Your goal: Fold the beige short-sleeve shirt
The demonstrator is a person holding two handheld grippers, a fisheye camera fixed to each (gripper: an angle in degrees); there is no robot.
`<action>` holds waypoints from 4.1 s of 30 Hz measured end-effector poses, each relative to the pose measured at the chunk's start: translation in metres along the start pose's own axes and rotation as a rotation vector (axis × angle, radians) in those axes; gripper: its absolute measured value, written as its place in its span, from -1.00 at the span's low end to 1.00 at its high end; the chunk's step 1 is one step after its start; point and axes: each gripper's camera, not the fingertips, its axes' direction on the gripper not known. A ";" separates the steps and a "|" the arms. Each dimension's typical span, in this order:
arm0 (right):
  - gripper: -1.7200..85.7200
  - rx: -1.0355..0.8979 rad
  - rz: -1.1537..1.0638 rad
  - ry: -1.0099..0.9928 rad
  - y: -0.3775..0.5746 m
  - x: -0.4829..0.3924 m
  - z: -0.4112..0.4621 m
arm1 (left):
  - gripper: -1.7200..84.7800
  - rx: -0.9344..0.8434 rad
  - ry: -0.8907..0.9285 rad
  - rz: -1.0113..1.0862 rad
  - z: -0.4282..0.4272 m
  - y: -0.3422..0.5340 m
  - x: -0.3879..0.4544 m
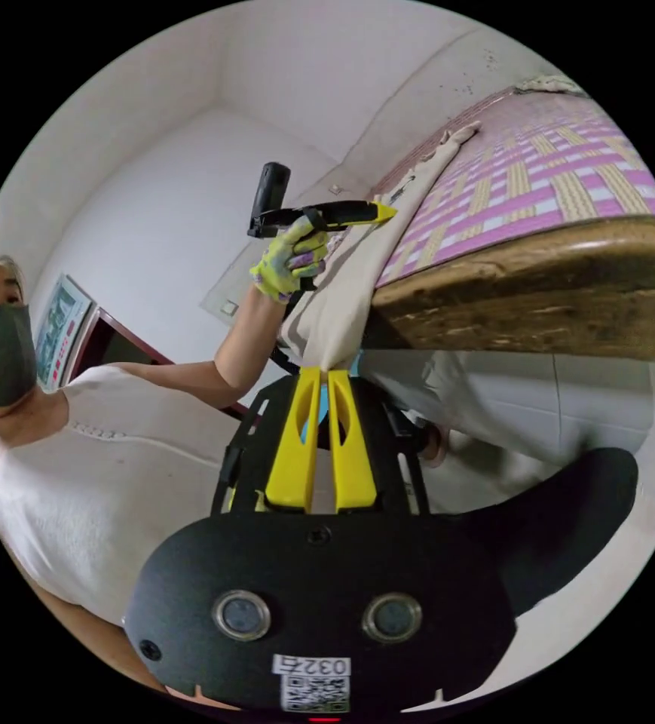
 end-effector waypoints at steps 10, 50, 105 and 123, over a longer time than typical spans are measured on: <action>-0.79 0.072 0.061 -0.062 -0.002 0.019 -0.003 | -1.00 0.088 0.118 -0.063 0.016 0.023 -0.020; -0.98 0.283 -0.192 0.492 0.028 -0.248 -0.084 | -0.98 0.404 0.680 0.067 -0.005 -0.005 -0.143; -0.80 -0.132 0.179 0.527 -0.541 -0.174 0.036 | -0.98 0.349 0.728 -0.075 -0.030 -0.081 -0.204; -0.78 -0.040 -0.032 0.729 -0.523 -0.241 0.005 | -0.98 0.357 0.754 -0.091 -0.033 -0.054 -0.214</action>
